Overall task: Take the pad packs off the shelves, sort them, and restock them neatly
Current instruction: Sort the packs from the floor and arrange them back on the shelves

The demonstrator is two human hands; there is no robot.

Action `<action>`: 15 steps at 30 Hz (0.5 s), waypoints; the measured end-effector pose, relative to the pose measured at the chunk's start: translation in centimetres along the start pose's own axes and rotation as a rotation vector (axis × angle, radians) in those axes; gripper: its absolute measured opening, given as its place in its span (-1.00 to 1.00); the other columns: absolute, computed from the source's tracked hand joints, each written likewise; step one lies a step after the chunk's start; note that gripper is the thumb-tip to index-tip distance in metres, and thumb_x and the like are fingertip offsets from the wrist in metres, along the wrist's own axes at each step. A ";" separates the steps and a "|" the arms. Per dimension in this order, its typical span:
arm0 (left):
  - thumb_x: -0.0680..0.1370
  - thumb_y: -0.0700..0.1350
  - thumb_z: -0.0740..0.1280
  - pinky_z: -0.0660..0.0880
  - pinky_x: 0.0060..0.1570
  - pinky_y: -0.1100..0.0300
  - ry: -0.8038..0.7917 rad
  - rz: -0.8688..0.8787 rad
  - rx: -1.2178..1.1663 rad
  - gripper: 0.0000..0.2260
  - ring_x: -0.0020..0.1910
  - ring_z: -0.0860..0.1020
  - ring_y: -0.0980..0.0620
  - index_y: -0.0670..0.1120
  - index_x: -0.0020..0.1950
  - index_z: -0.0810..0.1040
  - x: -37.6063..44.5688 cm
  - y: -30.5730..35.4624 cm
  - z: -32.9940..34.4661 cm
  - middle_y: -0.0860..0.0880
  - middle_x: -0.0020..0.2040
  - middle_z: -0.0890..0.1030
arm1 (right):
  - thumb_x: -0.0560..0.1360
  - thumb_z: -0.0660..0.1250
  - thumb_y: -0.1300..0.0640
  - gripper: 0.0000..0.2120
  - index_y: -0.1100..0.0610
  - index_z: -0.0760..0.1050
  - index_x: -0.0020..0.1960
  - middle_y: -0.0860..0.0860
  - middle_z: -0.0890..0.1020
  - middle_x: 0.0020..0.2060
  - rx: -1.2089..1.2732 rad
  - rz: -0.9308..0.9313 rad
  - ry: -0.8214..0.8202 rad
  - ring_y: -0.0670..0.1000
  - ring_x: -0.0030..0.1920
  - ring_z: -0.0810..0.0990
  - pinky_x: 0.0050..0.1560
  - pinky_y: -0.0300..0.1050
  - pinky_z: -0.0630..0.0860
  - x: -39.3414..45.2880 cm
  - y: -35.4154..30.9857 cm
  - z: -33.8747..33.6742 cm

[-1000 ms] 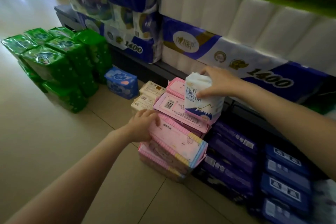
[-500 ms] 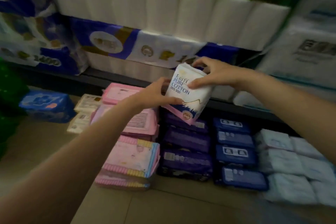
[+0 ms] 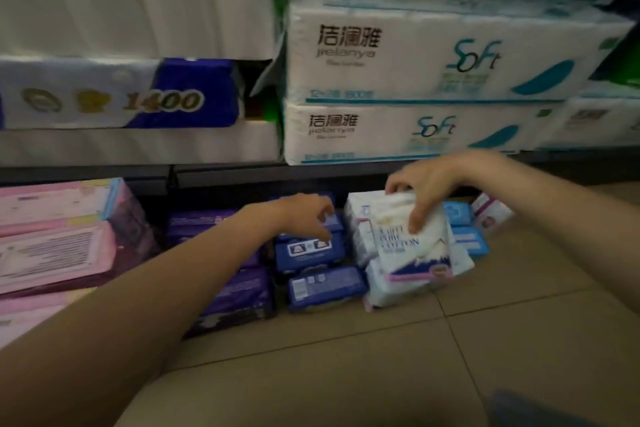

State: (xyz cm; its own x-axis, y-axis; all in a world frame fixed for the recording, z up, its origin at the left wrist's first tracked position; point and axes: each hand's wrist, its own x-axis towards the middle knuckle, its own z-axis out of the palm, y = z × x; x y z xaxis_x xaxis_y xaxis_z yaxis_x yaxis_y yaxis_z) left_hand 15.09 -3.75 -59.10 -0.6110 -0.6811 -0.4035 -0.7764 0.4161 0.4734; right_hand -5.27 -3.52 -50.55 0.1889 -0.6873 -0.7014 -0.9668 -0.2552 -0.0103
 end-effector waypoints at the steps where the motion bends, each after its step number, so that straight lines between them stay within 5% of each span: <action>1: 0.54 -0.09 0.33 0.35 0.15 0.21 -0.022 0.002 0.062 -0.57 0.25 0.45 -0.08 -0.18 0.36 0.33 0.8 0.8 1.0 -0.12 0.32 0.45 | 0.31 0.54 0.01 -0.38 0.02 0.33 0.27 -0.09 0.45 0.10 -0.034 0.022 -0.043 -0.05 0.03 0.44 0.04 -0.19 0.40 0.1 1.3 1.2; 5: 0.51 -0.10 0.34 0.32 0.28 0.03 -0.094 0.100 0.243 -0.53 0.33 0.36 -0.13 -0.10 0.39 0.33 3.0 3.9 5.1 -0.14 0.38 0.36 | 0.34 0.51 0.05 -0.36 0.02 0.29 0.32 -0.08 0.42 0.13 -0.014 0.034 -0.173 -0.03 0.09 0.42 0.09 -0.16 0.41 -0.8 5.7 5.9; 8: 0.53 -0.07 0.30 0.21 0.37 -0.03 -0.194 0.221 0.383 -0.49 0.46 0.11 -0.08 0.05 0.46 0.25 3.7 6.3 8.0 -0.02 0.52 0.10 | 0.36 0.51 0.04 -0.30 0.02 0.23 0.38 -0.06 0.40 0.20 0.028 -0.059 -0.154 -0.04 0.10 0.38 0.06 -0.19 0.38 -0.8 7.9 10.1; 11: 0.58 -0.02 0.25 0.12 0.42 -0.10 -0.348 0.192 0.637 -0.44 0.52 -0.10 -0.08 0.09 0.52 0.08 4.6 7.4 10.0 0.05 0.56 -0.11 | 0.32 0.52 -0.04 -0.26 0.00 0.22 0.38 -0.01 0.39 0.26 0.049 -0.207 -0.022 -0.02 0.16 0.35 0.14 -0.11 0.39 0.3 8.9 14.4; 15: 0.60 -0.01 0.21 0.04 0.44 -0.10 -0.374 0.135 0.812 -0.40 0.52 -0.13 -0.09 0.13 0.54 -0.05 5.8 7.2 10.3 0.06 0.56 -0.13 | 0.37 0.43 -0.10 -0.28 0.02 0.19 0.42 0.00 0.35 0.24 -0.128 -0.457 0.232 0.02 0.23 0.25 0.21 -0.07 0.19 2.1 7.6 18.5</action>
State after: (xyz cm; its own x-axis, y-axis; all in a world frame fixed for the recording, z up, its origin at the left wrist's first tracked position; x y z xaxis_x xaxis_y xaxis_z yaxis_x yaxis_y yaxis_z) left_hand 4.41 1.54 -66.12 -0.6052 -0.4143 -0.6798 -0.4776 0.8721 -0.1063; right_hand -15.42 5.63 -65.26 0.6332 -0.6155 -0.4693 -0.7510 -0.6351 -0.1804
